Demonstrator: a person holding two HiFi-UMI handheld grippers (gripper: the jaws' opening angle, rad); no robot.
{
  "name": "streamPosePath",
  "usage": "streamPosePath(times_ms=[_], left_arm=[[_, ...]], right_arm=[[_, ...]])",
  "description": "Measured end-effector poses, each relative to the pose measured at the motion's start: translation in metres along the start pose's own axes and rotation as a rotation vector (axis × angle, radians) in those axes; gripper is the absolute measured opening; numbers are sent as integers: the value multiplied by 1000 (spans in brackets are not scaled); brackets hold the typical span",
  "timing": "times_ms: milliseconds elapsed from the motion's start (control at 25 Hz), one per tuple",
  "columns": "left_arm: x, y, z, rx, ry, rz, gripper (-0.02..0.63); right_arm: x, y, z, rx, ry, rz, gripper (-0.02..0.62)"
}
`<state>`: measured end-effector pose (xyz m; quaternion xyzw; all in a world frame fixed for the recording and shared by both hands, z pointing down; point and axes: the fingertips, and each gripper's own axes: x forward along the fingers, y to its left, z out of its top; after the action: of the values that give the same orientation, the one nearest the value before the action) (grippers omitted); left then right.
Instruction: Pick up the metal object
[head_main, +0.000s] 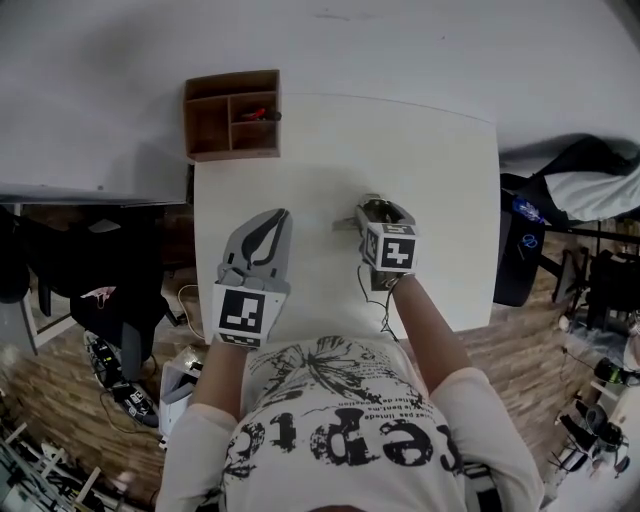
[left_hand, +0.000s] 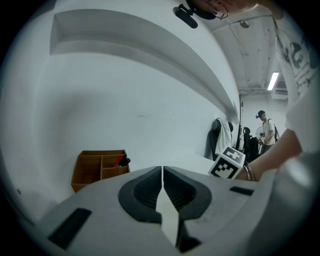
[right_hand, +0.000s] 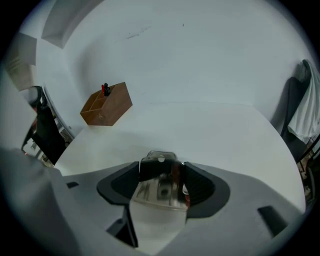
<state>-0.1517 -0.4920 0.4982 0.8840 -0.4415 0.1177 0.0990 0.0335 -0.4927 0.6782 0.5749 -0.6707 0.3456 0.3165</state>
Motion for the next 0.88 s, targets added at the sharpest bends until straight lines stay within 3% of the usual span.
streamPosePath(times_ms=[560,880], left_arm=[[6,8,-10,-21,20,5,12],[-12,-14,2,2,2,24,12]], right_arm=[[10,1,-3,-11,45,-36,282],[-42,9,19,-31,-122,18,281]])
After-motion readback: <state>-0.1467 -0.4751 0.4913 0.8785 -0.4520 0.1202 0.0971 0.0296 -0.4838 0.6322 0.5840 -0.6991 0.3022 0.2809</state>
